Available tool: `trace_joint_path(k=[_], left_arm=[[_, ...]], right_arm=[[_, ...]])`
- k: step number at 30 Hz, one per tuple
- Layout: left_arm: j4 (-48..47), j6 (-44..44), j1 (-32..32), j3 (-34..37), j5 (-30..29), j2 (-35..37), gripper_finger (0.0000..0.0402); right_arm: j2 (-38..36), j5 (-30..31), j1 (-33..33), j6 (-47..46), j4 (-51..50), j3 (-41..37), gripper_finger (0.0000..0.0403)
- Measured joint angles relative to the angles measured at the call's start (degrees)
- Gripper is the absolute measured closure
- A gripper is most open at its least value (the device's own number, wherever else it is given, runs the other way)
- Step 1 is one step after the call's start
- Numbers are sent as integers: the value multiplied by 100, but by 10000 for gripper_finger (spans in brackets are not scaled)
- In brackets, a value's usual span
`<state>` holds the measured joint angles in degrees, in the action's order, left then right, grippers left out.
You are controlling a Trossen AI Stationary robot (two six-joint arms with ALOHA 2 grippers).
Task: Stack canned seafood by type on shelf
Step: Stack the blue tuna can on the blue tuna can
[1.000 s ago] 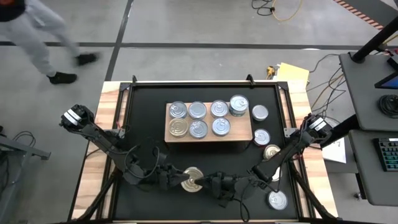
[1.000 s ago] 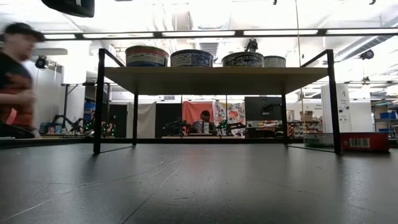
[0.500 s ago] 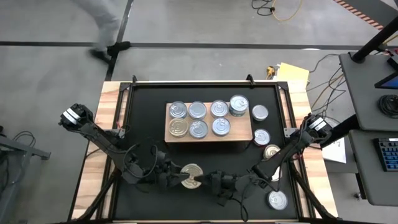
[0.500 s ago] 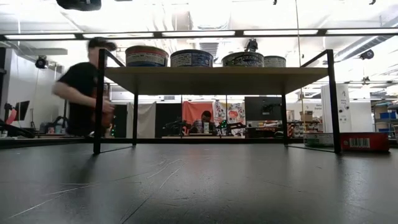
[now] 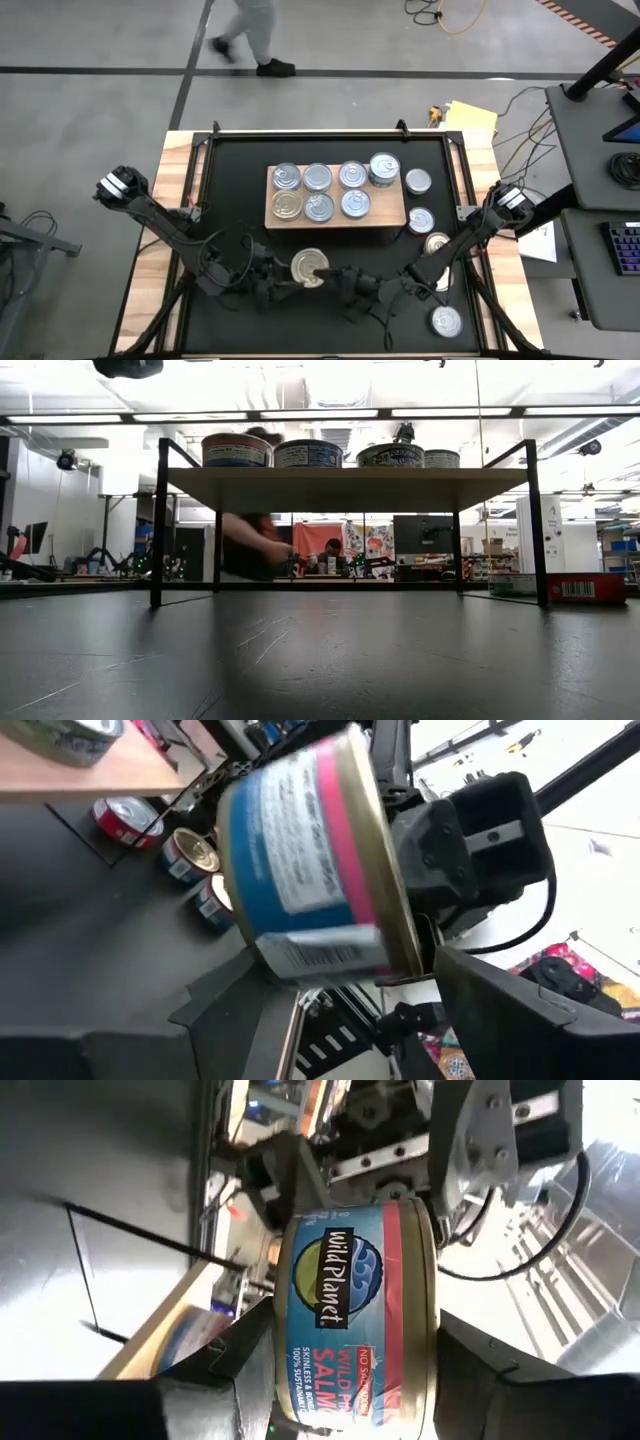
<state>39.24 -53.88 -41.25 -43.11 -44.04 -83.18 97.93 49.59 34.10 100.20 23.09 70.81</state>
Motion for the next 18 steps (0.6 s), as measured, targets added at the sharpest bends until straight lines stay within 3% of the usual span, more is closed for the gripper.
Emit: trace_joint_path(k=[8, 14, 18], left_arm=[[-518, 967, -1, 8, 7, 287, 128], [-2179, 1026, -43, 4, 20, 908, 128], [-3413, 1607, -37, 2, 18, 1368, 128]], right_arm=[[-104, 153, -244, -55, 22, 6, 215], [-416, 67, -587, -478, 29, 6, 215], [-566, -577, -930, -1214, -51, -7, 212]])
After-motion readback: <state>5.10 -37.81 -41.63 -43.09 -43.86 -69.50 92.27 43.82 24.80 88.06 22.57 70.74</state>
